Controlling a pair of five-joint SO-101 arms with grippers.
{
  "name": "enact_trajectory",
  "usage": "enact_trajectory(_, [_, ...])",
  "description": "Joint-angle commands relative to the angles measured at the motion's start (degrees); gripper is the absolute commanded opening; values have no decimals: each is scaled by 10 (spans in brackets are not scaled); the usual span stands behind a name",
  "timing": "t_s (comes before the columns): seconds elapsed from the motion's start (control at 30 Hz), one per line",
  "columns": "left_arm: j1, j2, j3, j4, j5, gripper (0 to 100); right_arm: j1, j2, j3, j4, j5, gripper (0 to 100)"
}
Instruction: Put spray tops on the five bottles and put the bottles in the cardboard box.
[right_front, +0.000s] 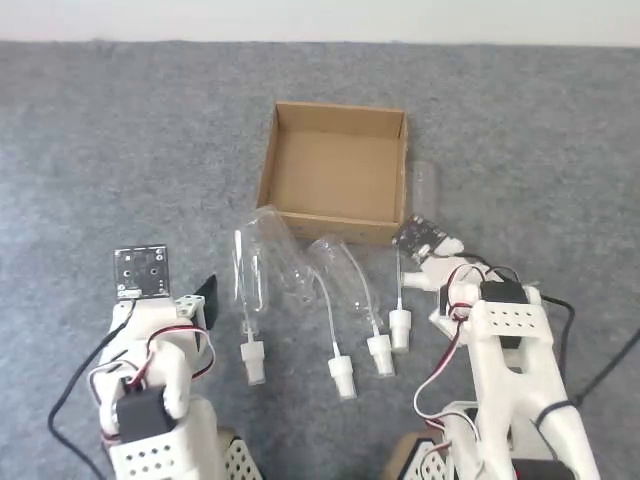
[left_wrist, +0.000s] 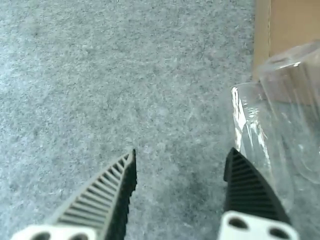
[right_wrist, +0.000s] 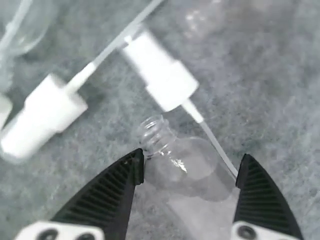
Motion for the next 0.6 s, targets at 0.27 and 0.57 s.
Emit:
enact_trajectory(0.27, [1, -11, -16, -17, 4, 269, 7, 1, -19, -12, -179, 275])
enact_trajectory(0.57, [-1, -11, -16, -17, 4, 269, 3, 1, -27, -9, -209, 275])
